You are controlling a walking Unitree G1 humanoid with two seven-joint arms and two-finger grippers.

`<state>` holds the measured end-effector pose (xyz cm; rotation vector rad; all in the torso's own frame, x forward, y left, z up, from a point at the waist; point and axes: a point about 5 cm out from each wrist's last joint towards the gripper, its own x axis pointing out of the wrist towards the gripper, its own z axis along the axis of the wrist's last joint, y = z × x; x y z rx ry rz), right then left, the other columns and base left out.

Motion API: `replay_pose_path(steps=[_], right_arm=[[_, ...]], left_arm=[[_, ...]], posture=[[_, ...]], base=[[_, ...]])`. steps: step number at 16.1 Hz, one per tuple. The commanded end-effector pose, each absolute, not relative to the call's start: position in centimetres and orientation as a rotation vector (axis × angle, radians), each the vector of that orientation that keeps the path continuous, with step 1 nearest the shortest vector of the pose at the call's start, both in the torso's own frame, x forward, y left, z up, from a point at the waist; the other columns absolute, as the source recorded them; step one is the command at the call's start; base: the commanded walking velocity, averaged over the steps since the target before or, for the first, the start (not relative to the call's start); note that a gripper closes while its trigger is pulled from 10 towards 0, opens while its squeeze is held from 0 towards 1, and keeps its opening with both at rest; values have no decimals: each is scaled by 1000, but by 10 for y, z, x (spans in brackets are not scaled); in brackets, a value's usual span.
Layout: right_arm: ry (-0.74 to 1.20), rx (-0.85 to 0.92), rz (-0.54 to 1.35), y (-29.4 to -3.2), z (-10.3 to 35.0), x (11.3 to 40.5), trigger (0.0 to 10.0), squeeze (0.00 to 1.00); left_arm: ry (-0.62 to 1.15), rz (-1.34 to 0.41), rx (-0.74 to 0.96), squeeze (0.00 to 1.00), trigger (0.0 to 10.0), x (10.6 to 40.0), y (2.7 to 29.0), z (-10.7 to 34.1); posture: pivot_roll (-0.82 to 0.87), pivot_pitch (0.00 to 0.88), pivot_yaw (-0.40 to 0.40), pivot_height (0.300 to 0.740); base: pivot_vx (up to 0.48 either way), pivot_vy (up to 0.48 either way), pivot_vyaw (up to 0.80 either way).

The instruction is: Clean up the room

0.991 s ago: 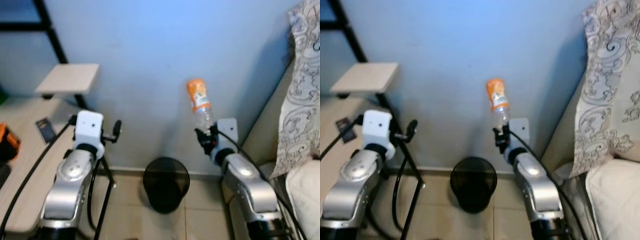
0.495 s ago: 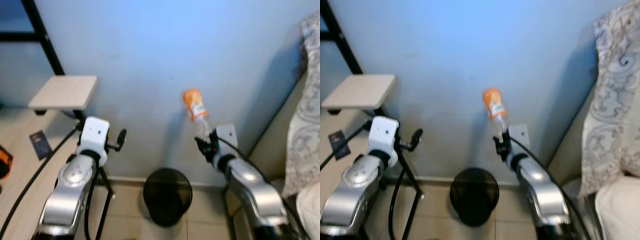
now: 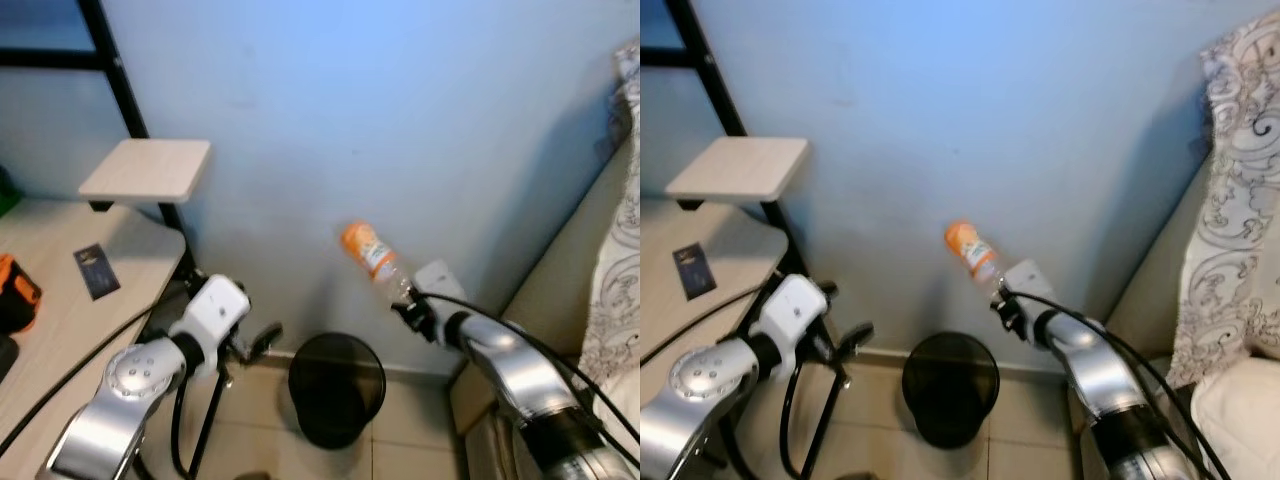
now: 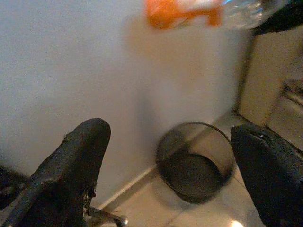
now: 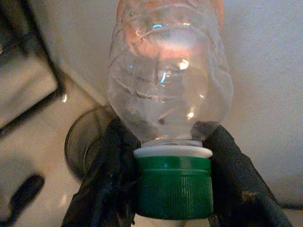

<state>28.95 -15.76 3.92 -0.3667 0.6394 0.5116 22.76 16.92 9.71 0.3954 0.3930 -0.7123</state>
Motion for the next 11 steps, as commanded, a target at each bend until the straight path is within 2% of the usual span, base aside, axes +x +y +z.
replay_pose_path(steps=[1, 3, 5, 11], right_arm=[[697, -449, 553, -150, 23, 292, 10000, 0], [788, -539, 568, -134, 1, 293, 10000, 0], [811, -567, 557, -124, -6, 293, 10000, 0], [835, -617, 537, -120, -15, 289, 10000, 0]], left_arm=[[398, -796, 433, 27, 10000, 229, 167, 96], [414, -905, 496, 24, 10000, 231, 166, 96], [421, -977, 490, 27, 10000, 229, 162, 98], [436, -1035, 521, 31, 10000, 226, 165, 97]], posture=[[29, 0, 11, 740], [43, 0, 9, 740], [60, 0, 3, 740], [60, 0, 7, 740]], base=[[0, 0, 0], [0, 0, 0], [0, 0, 0], [0, 0, 0]])
